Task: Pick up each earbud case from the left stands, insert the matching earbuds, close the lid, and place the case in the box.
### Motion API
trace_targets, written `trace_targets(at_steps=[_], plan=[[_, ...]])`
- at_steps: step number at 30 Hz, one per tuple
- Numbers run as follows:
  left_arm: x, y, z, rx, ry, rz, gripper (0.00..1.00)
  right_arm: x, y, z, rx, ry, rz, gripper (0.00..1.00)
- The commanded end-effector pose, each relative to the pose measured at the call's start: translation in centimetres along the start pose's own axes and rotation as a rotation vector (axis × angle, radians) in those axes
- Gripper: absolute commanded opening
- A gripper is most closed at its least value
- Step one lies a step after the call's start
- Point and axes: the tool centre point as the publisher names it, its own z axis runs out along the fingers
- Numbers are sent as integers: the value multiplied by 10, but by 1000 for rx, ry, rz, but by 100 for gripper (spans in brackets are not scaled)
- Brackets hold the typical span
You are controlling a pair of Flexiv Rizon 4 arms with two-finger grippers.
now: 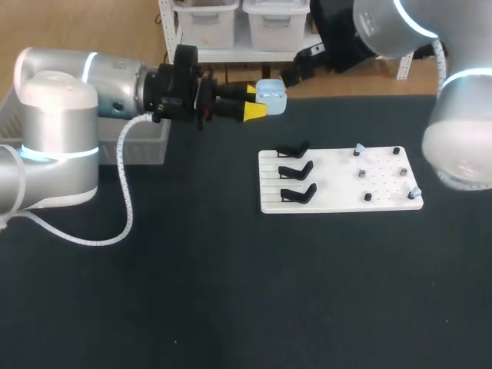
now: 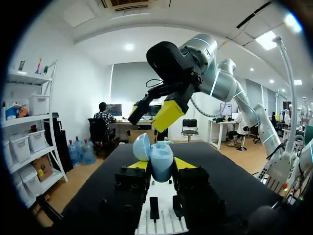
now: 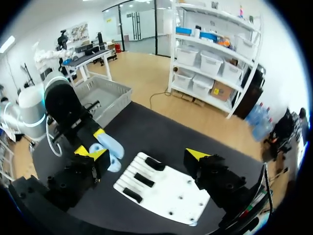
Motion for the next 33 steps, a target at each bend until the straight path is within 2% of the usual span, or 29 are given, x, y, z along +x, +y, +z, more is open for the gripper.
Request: trace_targets(at_steps=[1, 8, 18, 24, 33], plan=[[4, -3, 0, -11, -32, 24, 0, 12, -5, -21, 98, -31, -39, 100], [5, -7, -2, -20, -40, 25, 0, 29, -34, -31, 168, 43, -54, 100], [6, -9, -3, -27, -25, 23, 0, 79, -76, -32, 153, 281, -3, 100], [6, -9, -3, -27, -25, 23, 0, 112, -86, -32, 122, 413, 12, 100], [6, -9, -3, -27, -25, 23, 0, 166, -93, -36, 128, 505, 2, 100]])
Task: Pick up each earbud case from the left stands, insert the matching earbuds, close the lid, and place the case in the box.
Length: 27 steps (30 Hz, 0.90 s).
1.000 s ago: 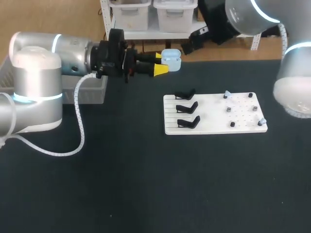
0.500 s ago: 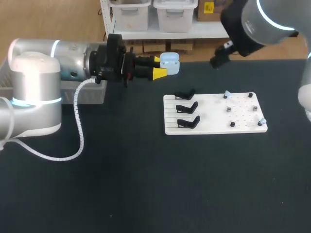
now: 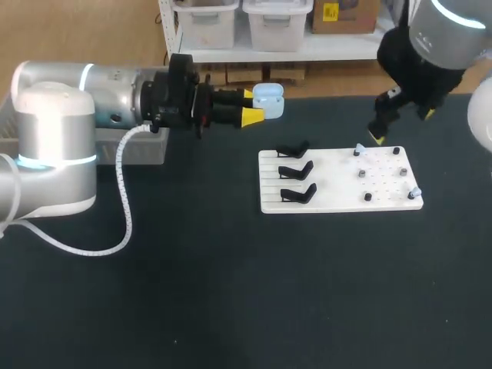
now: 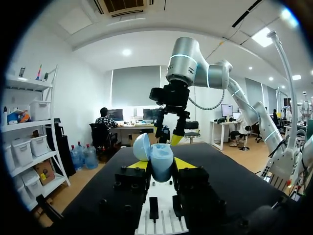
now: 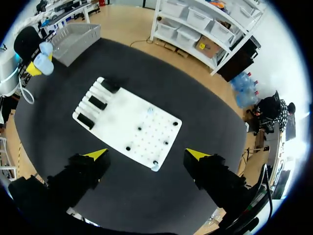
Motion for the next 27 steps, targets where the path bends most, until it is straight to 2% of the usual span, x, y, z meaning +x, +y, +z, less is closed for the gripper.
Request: trace_targets(at_steps=[1, 7, 13, 27], plan=[[1, -2, 0, -6, -2, 3, 0, 21, -3, 8, 17, 26, 2, 100], [1, -2, 0, -6, -2, 3, 0, 51, -4, 23, 7, 49, 51, 100], [1, -2, 0, -6, -2, 3, 0, 69, 4, 40, 4, 54, 73, 100], [1, -2, 0, -6, -2, 3, 0, 78, 10, 63, -8, 68, 79, 100]])
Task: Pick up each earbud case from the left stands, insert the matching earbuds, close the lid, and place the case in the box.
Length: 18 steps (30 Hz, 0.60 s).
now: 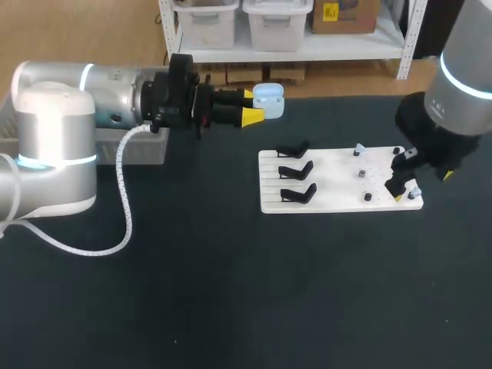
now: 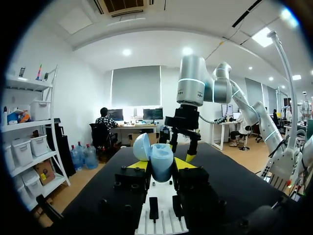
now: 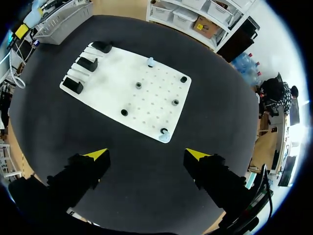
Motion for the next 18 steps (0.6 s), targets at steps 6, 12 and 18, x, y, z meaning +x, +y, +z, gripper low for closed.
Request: trace_targets(at_steps=[6, 12, 18], plan=[[1, -2, 0, -6, -2, 3, 0, -4, -5, 15, 10, -7, 11, 96], [1, -2, 0, -6, -2, 3, 0, -3, -12, 24, 17, -1, 17, 78], [1, -2, 0, -6, -2, 3, 0, -4, -16, 29, 36, -10, 20, 68]])
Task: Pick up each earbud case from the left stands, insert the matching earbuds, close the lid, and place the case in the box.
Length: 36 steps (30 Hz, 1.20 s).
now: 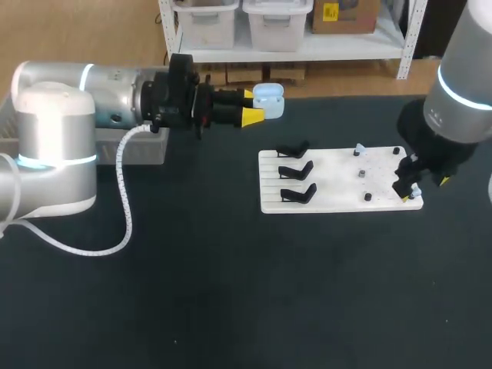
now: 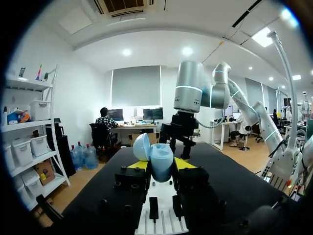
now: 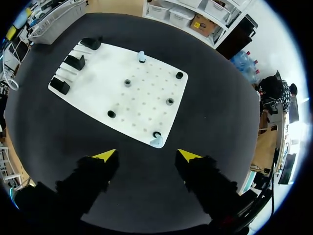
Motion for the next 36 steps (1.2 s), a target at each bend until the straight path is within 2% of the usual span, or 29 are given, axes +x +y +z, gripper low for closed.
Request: trace_targets(at_steps=[1, 7, 36], plan=[[1, -2, 0, -5, -2, 3, 0, -2, -1, 6, 21, -18, 2, 65], [1, -2, 0, -5, -2, 3, 0, -3, -4, 12, 49, -38, 11, 50], [1, -2, 0, -5, -2, 3, 0, -5, -7, 27, 78, -39, 30, 40]])
